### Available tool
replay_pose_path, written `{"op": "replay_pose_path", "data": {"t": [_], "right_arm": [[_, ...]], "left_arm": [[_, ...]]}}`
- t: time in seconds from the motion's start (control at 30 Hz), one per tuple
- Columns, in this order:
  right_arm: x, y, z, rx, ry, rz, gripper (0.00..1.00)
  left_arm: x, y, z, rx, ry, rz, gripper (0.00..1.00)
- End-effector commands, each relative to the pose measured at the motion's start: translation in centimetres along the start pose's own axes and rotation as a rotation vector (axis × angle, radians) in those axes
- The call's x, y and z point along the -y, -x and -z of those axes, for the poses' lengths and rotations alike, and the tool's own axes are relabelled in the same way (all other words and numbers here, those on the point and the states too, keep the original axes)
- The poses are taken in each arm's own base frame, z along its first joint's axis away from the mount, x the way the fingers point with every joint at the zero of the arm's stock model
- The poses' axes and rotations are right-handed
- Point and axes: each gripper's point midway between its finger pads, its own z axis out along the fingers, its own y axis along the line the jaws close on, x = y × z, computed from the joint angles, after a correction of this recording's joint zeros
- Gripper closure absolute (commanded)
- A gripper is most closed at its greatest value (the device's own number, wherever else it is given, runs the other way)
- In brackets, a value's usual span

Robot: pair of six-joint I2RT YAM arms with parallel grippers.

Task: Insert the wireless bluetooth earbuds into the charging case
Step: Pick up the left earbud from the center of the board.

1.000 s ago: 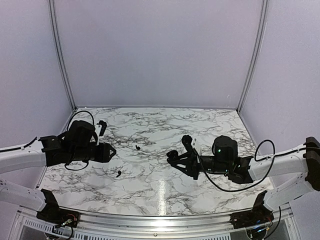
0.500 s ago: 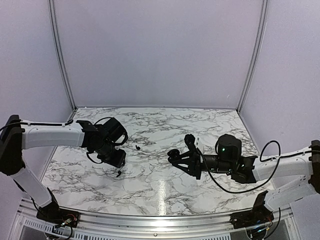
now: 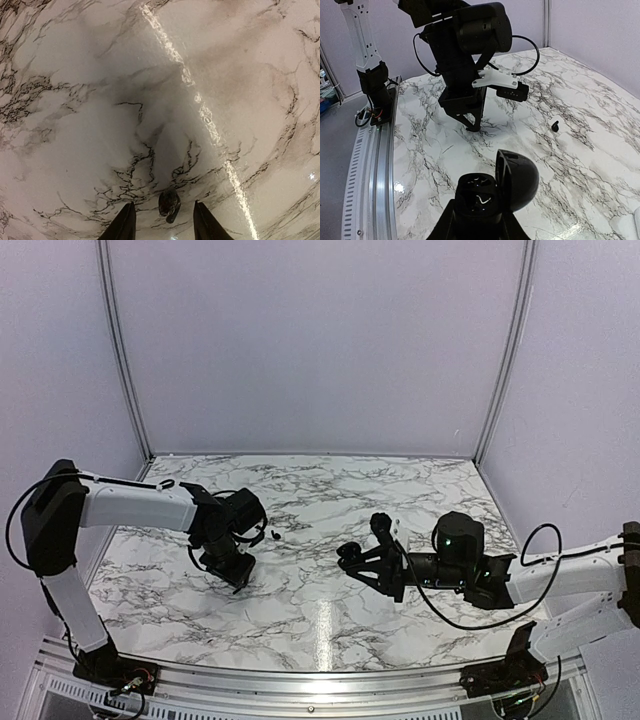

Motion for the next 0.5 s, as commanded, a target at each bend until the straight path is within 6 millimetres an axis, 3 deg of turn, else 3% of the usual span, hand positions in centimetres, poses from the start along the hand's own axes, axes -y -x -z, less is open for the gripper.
{"op": "replay_pose_path", "data": {"t": [0.0, 0.27, 0.47], "right_arm": [[-0.1, 0.6, 0.1, 0.020, 0.006, 0.017, 1.00], [0.0, 0.4, 0.0, 0.016, 0.008, 0.019, 1.00], [-0.1, 0.6, -0.1, 0.015, 0.010, 0.021, 1.00]], "left_arm": [[0.1, -0.4, -0.5, -0.057, -0.011, -0.038, 0.62], [0.0, -1.0, -1.2, -0.091, -0.006, -0.059, 0.68], [0.1, -0.8, -1.5, -0.097, -0.001, -0.076, 0.79]]}}
